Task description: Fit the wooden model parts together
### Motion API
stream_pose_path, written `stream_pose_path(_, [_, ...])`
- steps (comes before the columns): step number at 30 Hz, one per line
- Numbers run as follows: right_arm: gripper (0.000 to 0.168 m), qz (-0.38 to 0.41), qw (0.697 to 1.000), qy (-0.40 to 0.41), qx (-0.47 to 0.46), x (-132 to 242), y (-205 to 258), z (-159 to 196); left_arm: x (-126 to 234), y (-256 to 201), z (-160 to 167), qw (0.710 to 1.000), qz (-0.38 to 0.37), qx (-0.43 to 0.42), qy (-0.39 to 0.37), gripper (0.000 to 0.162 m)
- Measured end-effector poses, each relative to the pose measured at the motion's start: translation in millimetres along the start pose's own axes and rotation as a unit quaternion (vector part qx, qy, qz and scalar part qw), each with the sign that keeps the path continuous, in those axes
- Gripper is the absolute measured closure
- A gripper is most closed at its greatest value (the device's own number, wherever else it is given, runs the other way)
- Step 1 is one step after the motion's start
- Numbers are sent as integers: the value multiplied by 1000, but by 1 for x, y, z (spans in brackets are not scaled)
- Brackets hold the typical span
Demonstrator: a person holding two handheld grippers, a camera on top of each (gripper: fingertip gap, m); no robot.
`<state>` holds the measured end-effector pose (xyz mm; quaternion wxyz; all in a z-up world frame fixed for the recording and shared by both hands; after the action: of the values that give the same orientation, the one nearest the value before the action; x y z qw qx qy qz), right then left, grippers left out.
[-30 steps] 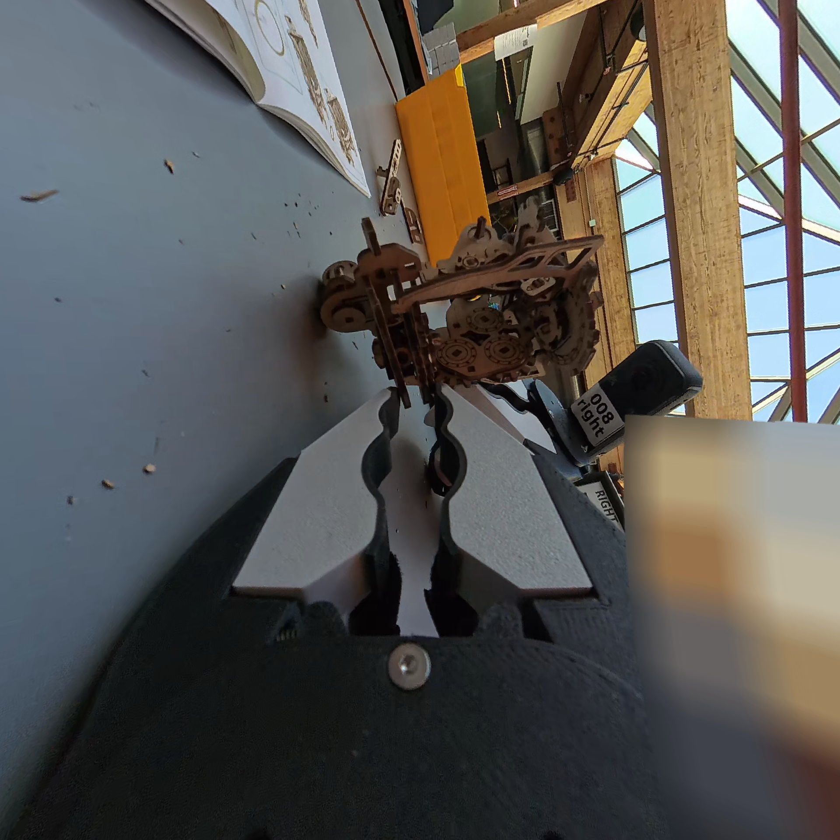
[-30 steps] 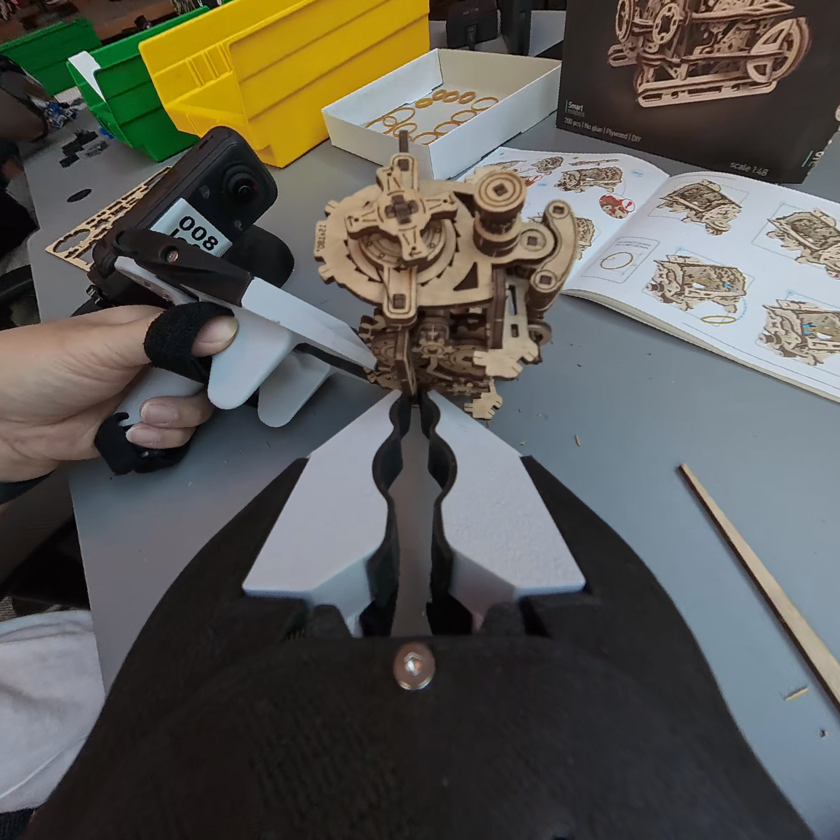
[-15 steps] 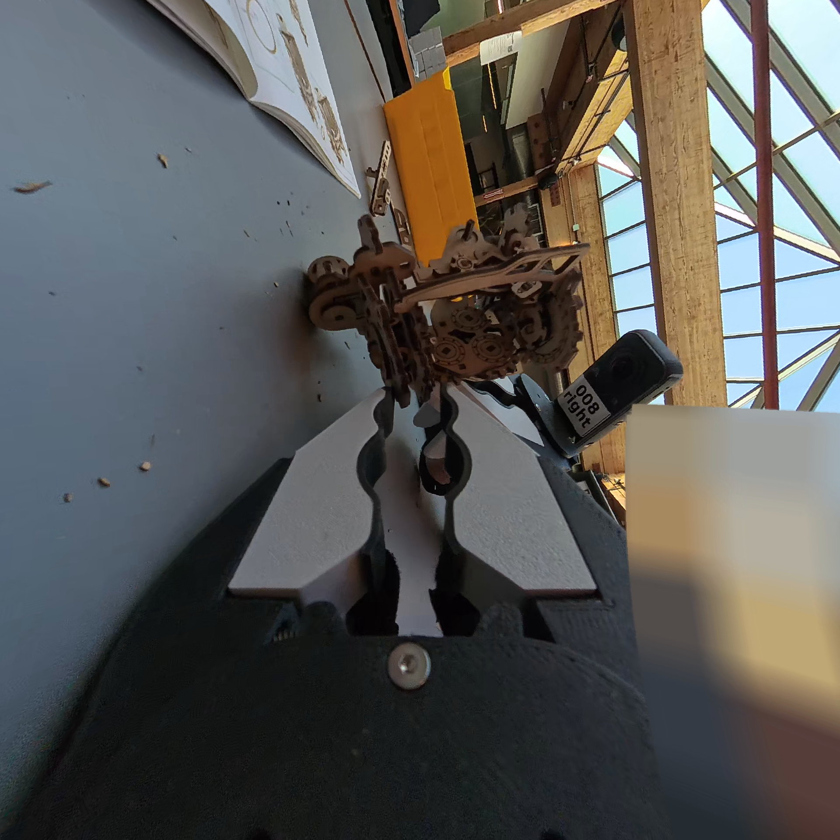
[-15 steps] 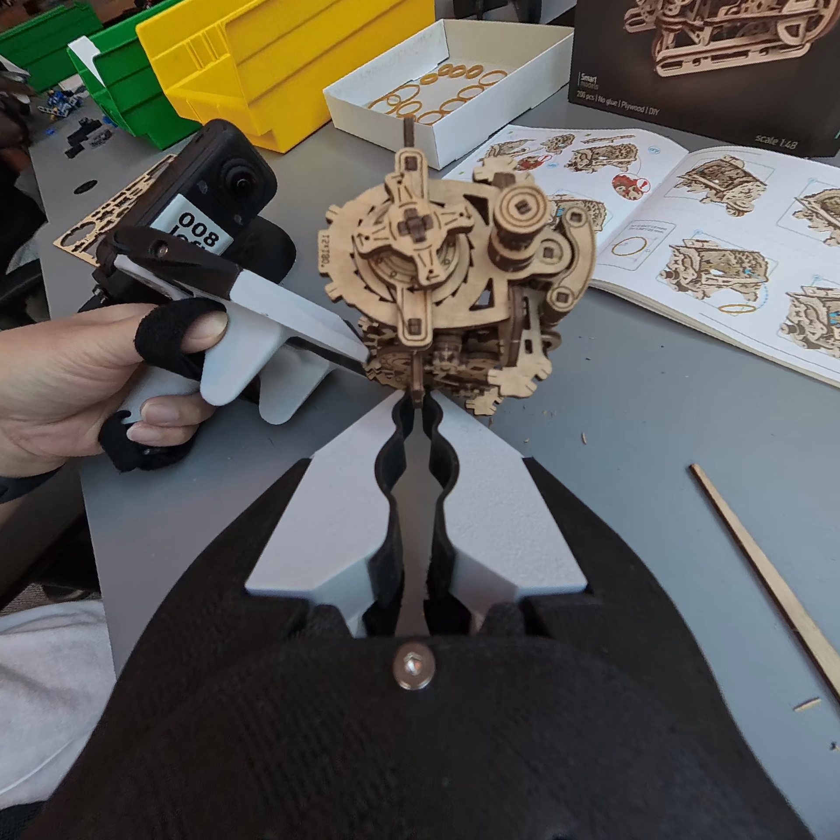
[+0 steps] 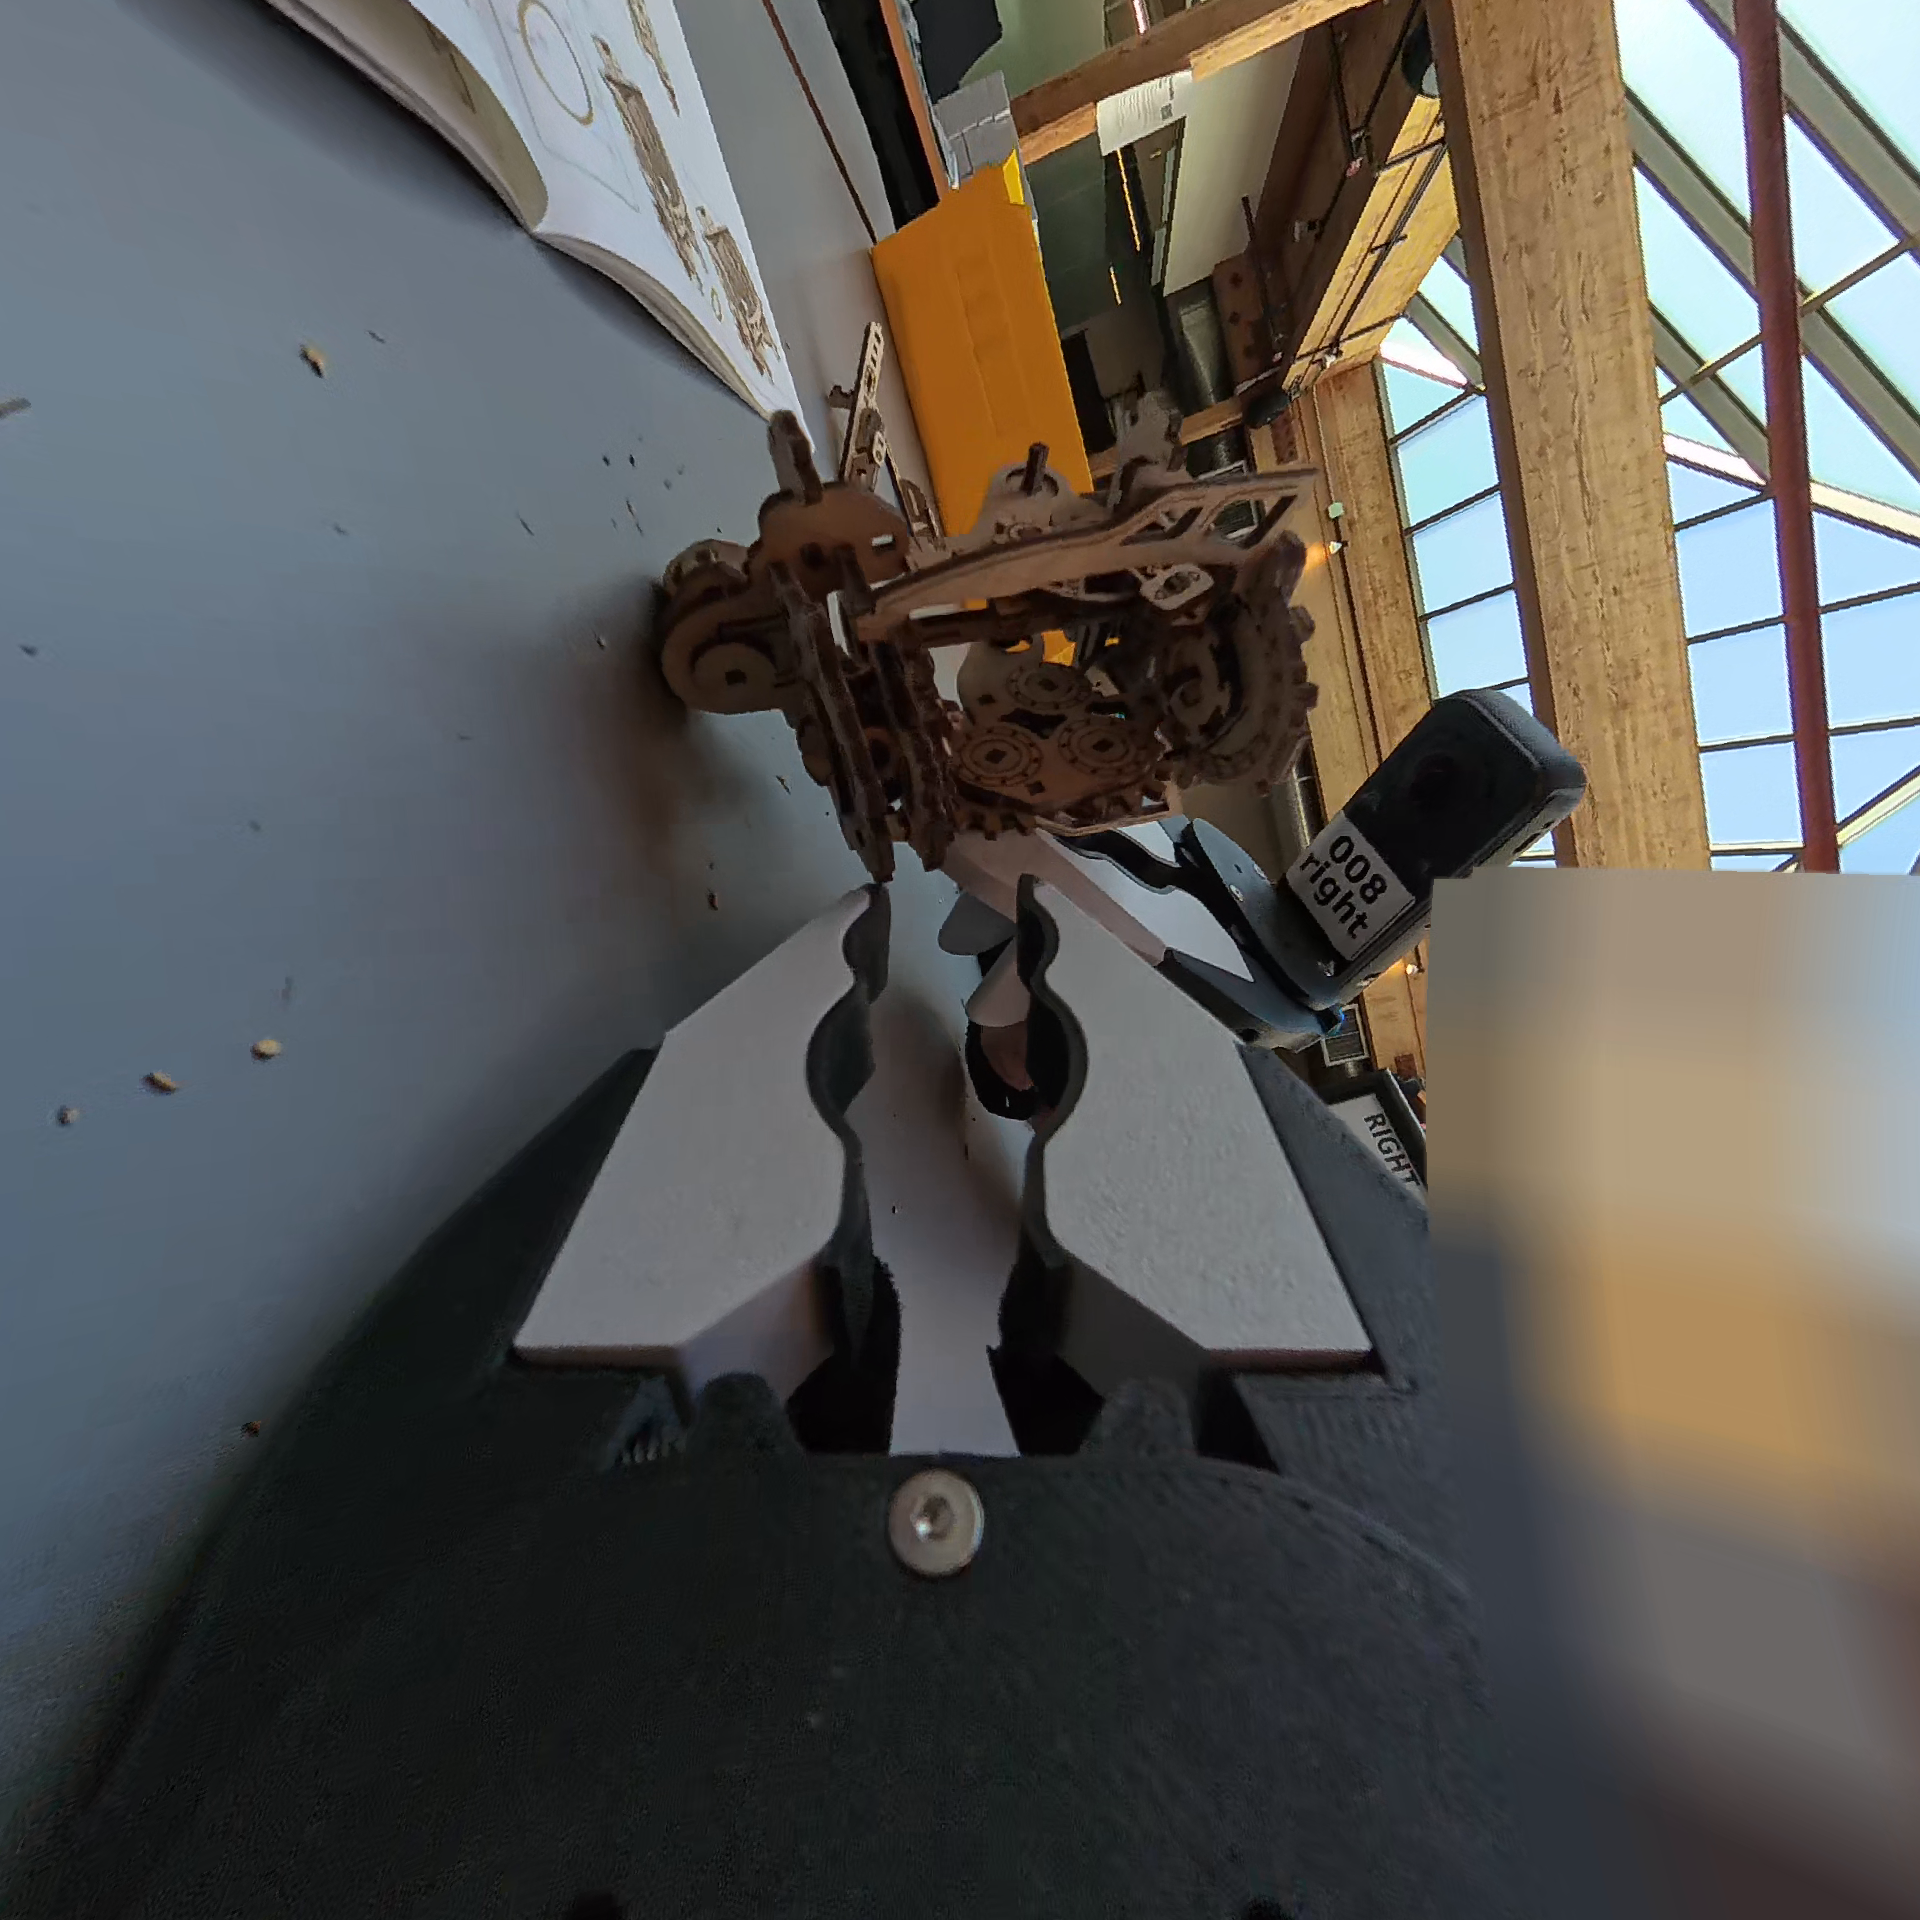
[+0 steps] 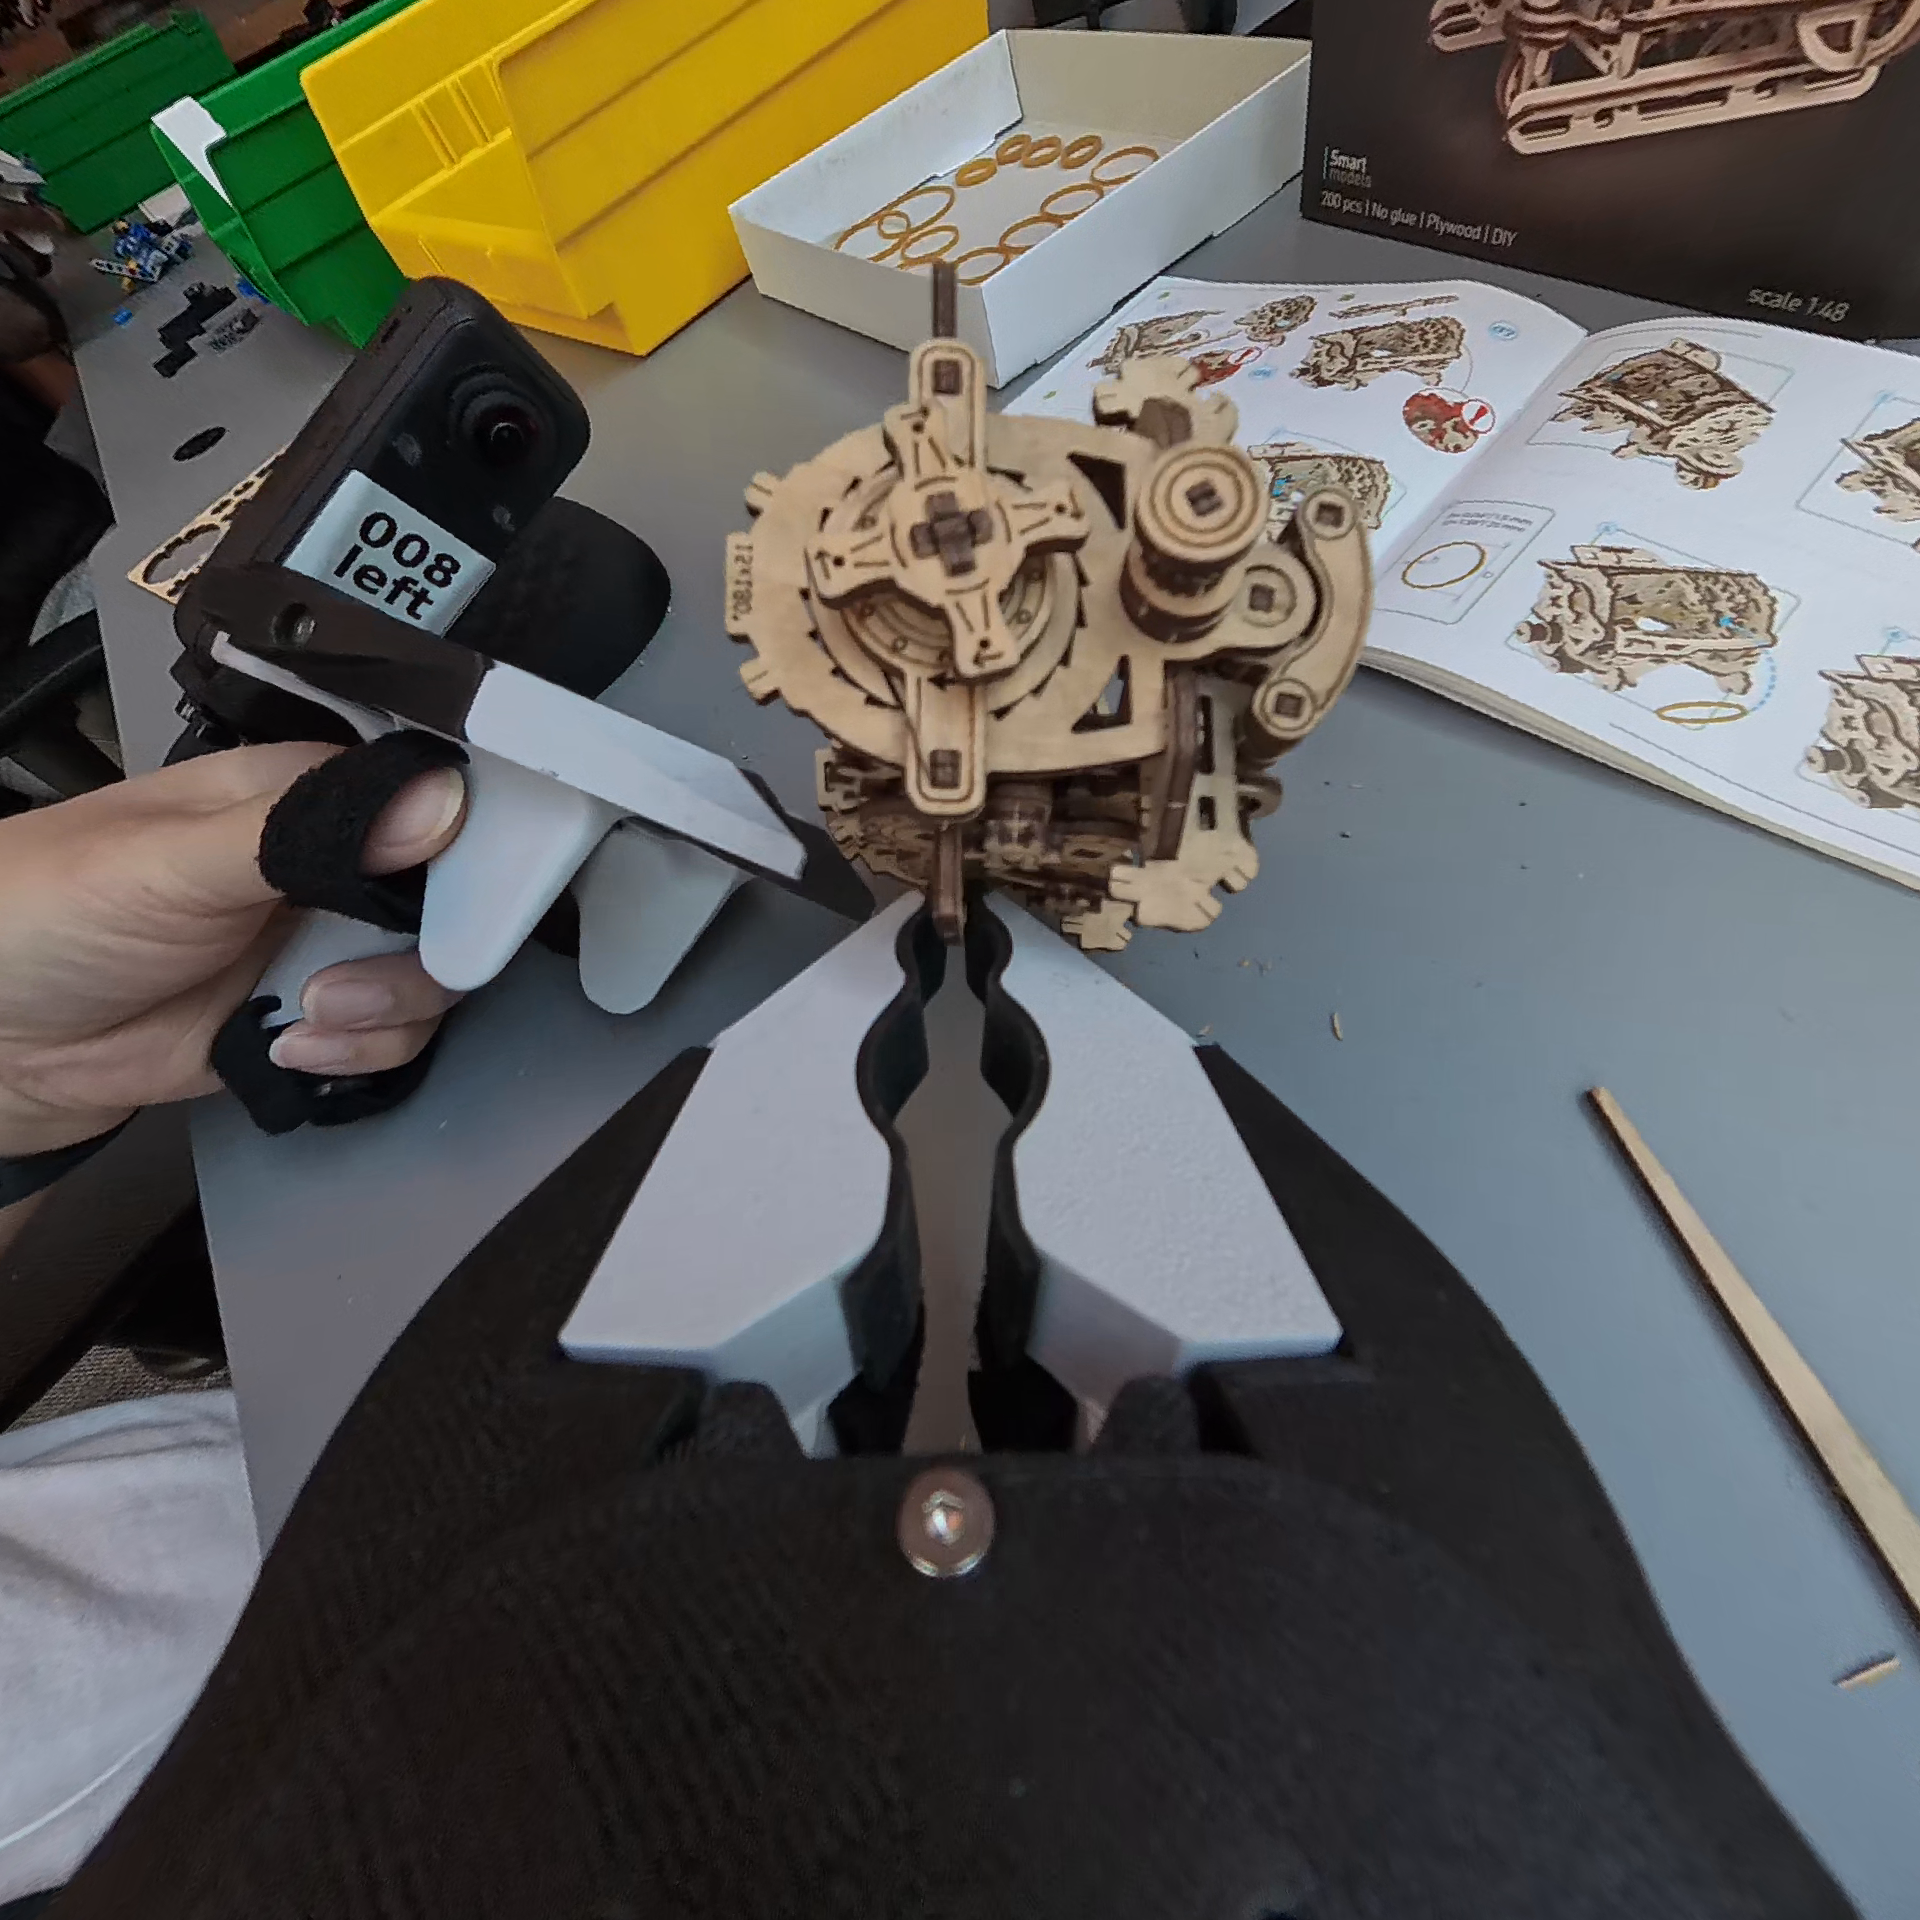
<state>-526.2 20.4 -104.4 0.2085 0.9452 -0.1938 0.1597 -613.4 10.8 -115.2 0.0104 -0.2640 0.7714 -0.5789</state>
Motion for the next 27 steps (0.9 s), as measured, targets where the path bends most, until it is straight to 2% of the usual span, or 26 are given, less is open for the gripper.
stream_pose_path(4, [167,3,1000,3,1,-2,-2,2,6,2,-3,1000,7,16,-19,148])
stream_pose_path(7, [167,4,1000,4,5,-2,-3,1,13,4,-2,999,-22,-7,-29,146])
stream_pose_path(12, [167,3,1000,7,5,-4,-3,0,15,8,3,985,-127,-111,-28,140])
stream_pose_path(16, [167,6,1000,10,6,-4,-4,-2,5,6,6,969,-176,-173,-18,141])
stream_pose_path(24, [167,7,1000,13,4,-6,-7,-5,-2,6,-4,981,-144,-129,-33,134])
stream_pose_path(27, [167,7,1000,13,3,-7,-8,-7,6,4,-11,983,-124,-118,-64,114])
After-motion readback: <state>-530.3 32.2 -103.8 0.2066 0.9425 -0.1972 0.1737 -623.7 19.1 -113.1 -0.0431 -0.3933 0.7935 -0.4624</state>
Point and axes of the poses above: each gripper's, where its closed fingertips meet, x back along the fingers, z out of its underside, y = z × x across the jaws, the point moved 5 cm from there along x, back along the fingers, and after that the axes turned 14 degrees about -z, right-handed, at the moved point
